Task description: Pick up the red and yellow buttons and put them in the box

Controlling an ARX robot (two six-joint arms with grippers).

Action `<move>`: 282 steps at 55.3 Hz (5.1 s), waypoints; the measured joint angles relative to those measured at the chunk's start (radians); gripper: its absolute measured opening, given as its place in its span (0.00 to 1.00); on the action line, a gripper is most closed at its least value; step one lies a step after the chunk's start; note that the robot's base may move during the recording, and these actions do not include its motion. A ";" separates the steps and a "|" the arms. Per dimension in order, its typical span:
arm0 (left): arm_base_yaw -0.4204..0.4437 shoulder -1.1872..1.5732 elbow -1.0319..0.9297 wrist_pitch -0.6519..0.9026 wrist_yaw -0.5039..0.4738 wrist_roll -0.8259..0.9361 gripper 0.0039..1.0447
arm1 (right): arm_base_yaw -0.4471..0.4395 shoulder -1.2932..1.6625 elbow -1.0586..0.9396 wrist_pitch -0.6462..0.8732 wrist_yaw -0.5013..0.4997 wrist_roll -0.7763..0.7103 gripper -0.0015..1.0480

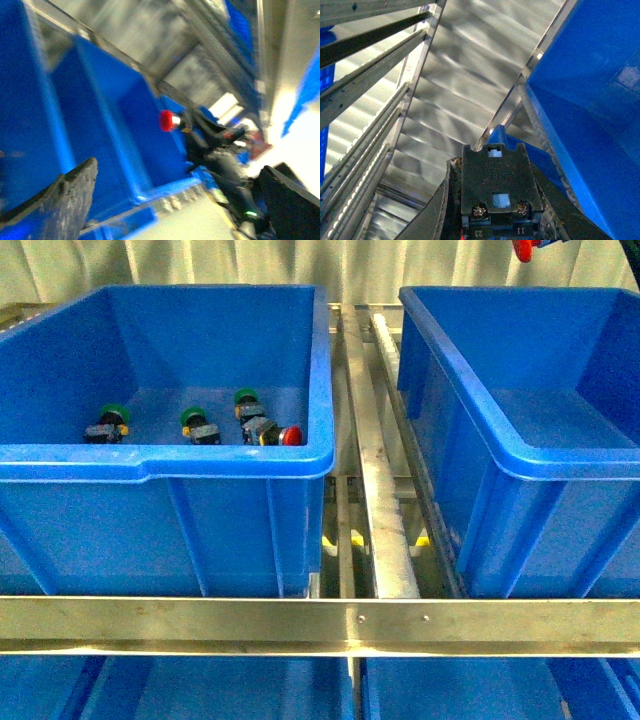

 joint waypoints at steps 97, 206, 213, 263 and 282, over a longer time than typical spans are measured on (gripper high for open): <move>0.140 -1.053 -0.650 -0.644 -0.587 0.762 0.91 | -0.278 -0.080 0.102 -0.482 -0.297 -0.962 0.25; 0.142 -1.054 -0.650 -0.644 -0.587 0.766 0.93 | -0.620 0.597 0.685 -0.831 -0.498 -1.292 0.34; 0.142 -1.054 -0.650 -0.644 -0.587 0.766 0.93 | -0.636 0.671 0.745 -0.838 -0.467 -1.306 0.51; 0.142 -1.054 -0.650 -0.644 -0.587 0.766 0.93 | -0.715 -0.111 0.064 -0.419 -0.806 -0.782 0.94; 0.142 -1.054 -0.650 -0.644 -0.587 0.766 0.93 | -0.534 -0.496 -0.467 -0.267 -0.437 -1.001 0.37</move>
